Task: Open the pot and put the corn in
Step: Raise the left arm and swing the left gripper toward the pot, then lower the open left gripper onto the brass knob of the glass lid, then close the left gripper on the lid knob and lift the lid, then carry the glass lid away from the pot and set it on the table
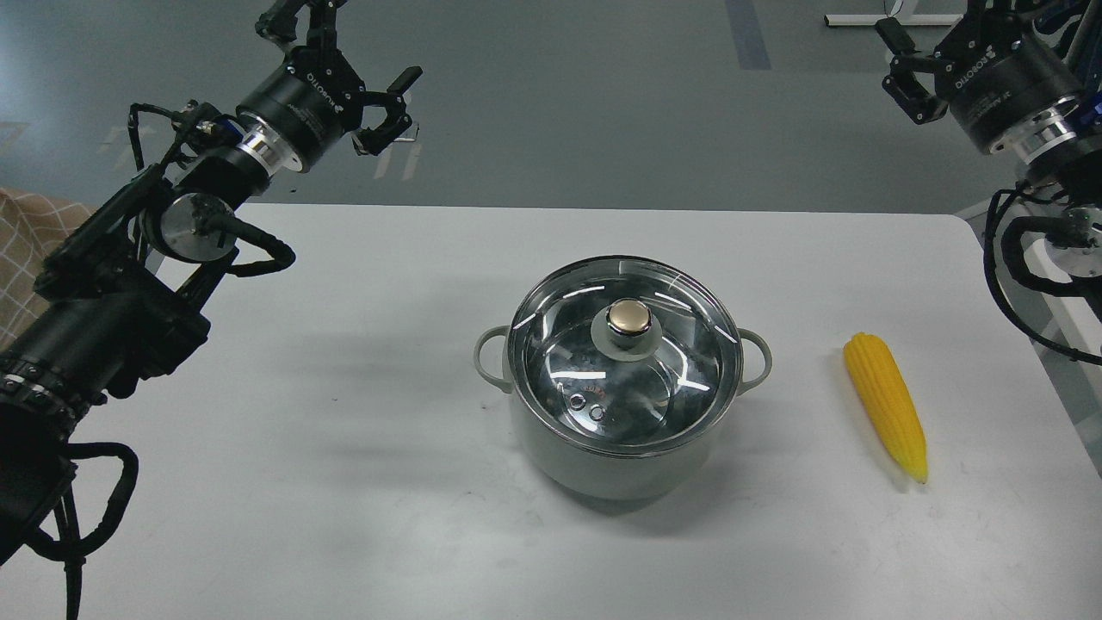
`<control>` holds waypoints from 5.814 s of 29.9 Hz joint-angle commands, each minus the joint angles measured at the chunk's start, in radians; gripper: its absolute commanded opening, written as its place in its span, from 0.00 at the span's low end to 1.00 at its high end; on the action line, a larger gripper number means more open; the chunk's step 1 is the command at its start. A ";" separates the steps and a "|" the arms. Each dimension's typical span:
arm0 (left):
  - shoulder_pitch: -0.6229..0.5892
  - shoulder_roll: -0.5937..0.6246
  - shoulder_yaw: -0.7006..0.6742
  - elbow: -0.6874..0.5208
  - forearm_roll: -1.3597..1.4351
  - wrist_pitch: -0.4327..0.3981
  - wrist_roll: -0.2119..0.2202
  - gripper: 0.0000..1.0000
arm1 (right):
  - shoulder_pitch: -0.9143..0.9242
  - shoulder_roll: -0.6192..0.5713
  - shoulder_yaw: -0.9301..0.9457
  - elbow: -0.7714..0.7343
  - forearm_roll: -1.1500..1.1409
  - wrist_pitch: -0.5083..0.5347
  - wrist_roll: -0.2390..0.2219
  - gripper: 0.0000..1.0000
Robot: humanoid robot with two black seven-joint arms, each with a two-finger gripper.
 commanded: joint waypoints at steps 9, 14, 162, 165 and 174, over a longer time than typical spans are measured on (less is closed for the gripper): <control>0.000 -0.012 0.011 -0.003 0.036 0.006 -0.027 0.98 | -0.071 -0.080 0.039 0.061 0.003 0.001 0.000 1.00; -0.001 -0.020 0.009 -0.022 0.035 0.012 -0.019 0.98 | -0.082 -0.086 0.050 0.066 0.003 0.001 0.000 1.00; 0.150 0.699 0.446 -0.718 1.982 0.598 -0.393 0.33 | -0.185 -0.106 0.084 0.090 0.000 -0.010 0.000 1.00; 0.204 0.696 0.440 -0.709 1.934 0.607 -0.393 0.33 | -0.186 -0.107 0.085 0.090 0.000 -0.010 0.000 1.00; 0.301 0.687 0.443 -0.577 1.856 0.705 -0.393 0.33 | -0.208 -0.110 0.085 0.107 -0.001 -0.011 0.000 1.00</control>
